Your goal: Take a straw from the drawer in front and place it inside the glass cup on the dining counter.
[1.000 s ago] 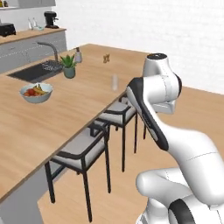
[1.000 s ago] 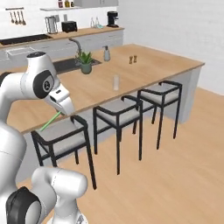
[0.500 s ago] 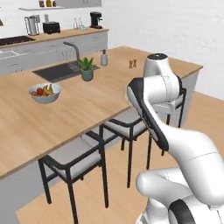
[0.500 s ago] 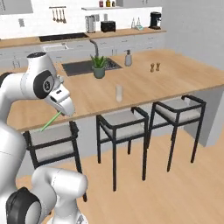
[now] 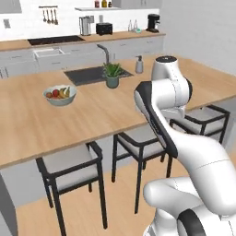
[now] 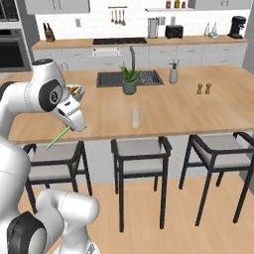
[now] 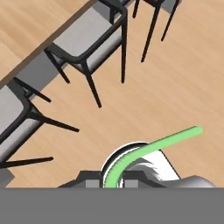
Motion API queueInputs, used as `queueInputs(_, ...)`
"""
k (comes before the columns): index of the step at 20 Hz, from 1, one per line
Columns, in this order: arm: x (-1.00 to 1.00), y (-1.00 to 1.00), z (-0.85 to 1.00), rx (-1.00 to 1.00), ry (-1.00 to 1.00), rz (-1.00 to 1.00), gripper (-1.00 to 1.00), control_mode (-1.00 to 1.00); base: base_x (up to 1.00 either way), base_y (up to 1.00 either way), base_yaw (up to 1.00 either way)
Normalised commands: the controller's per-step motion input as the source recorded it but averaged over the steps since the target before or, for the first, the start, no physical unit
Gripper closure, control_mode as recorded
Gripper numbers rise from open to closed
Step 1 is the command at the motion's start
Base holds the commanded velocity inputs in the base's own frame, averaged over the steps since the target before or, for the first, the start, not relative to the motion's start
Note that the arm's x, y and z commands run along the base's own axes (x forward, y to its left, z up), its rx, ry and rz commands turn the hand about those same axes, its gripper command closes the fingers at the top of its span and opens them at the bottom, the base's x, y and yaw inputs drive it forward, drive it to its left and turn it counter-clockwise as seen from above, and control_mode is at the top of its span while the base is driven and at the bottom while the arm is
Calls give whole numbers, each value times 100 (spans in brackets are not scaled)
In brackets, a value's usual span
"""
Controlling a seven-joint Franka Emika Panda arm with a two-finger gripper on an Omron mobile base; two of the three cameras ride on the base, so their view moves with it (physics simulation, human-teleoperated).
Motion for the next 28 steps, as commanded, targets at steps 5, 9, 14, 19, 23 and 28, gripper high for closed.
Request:
queueInputs(5, 0, 0, 0, 0, 0, 0, 100, 100, 17, -80, 55)
queueInputs(9, 0, 0, 0, 0, 0, 0, 100, 100, 17, -85, 53)
queueInputs(14, 0, 0, 0, 0, 0, 0, 100, 100, 23, -99, 40)
queueInputs(19, 0, 0, 0, 0, 0, 0, 100, 100, 72, -62, 17)
queueInputs(23, 0, 0, 0, 0, 0, 0, 100, 100, 100, -7, -4)
queueInputs(28, 0, 0, 0, 0, 0, 0, 100, 100, 92, 5, -30)
